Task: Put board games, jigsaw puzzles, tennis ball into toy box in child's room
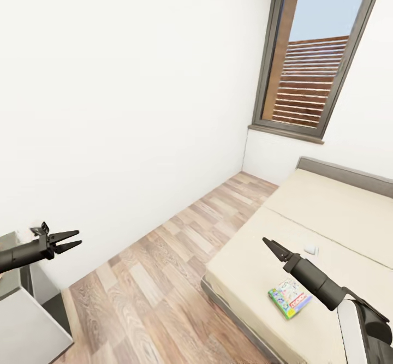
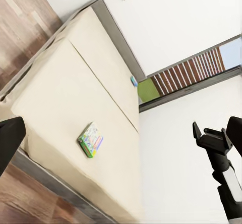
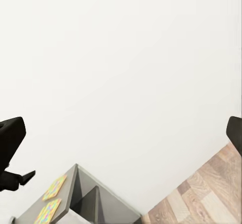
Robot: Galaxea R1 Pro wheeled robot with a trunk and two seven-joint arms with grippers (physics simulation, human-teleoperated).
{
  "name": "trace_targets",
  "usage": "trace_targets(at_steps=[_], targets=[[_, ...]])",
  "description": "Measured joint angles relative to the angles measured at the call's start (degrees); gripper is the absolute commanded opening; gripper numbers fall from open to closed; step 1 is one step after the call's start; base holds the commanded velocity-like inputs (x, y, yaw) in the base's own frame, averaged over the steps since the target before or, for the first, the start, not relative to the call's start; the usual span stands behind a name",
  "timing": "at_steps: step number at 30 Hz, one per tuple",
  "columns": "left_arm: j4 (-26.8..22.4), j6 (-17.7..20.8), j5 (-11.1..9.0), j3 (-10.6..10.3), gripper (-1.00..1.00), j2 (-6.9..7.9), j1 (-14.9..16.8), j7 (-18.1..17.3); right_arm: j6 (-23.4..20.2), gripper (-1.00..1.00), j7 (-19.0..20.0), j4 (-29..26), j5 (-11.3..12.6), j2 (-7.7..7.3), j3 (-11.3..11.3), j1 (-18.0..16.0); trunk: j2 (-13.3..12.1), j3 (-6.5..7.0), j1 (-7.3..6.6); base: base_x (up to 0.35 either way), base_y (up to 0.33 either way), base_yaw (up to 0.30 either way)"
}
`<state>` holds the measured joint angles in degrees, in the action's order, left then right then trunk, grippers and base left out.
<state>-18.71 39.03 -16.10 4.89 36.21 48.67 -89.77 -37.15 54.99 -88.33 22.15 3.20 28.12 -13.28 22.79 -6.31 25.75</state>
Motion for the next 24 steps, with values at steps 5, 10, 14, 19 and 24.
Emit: trace_targets(at_steps=[5, 10, 14, 19, 24], targets=[[0.00, 0.00, 0.00, 0.00, 1.00, -0.22, 0.00, 0.00, 0.00, 1.00, 0.00, 0.00, 0.00, 0.00, 0.00, 0.00, 0.00, 0.12, 0.00, 0.000, 0.000, -0.278], [0.00, 0.00, 0.02, 0.00, 1.00, -0.30, 0.00, 0.00, 0.00, 1.00, 0.00, 0.00, -0.15, 0.00, 0.00, 0.00, 0.00, 0.24, 0.00, 0.000, 0.000, -0.278], [-0.04, 0.00, 0.04, 0.00, 1.00, -0.69, 0.00, 0.00, 0.00, 1.00, -0.07, 0.01, -0.18, 0.00, 0.00, 0.00, 0.00, 0.33, 0.00, 0.000, 0.000, -0.278], [-0.04, 0.00, 0.05, -0.01, 1.00, -0.94, 0.00, 0.00, 0.07, 1.00, -0.31, 0.03, -0.33, 0.00, 0.00, 0.00, 0.00, 0.45, 0.00, 0.000, 0.000, -0.278], [-0.07, 0.00, 0.06, -0.03, 1.00, -0.99, 0.00, 0.00, 0.07, 1.00, -0.40, 0.07, -0.36, 0.00, 0.01, 0.00, 0.00, 0.57, 0.00, 0.000, 0.000, -0.278]])
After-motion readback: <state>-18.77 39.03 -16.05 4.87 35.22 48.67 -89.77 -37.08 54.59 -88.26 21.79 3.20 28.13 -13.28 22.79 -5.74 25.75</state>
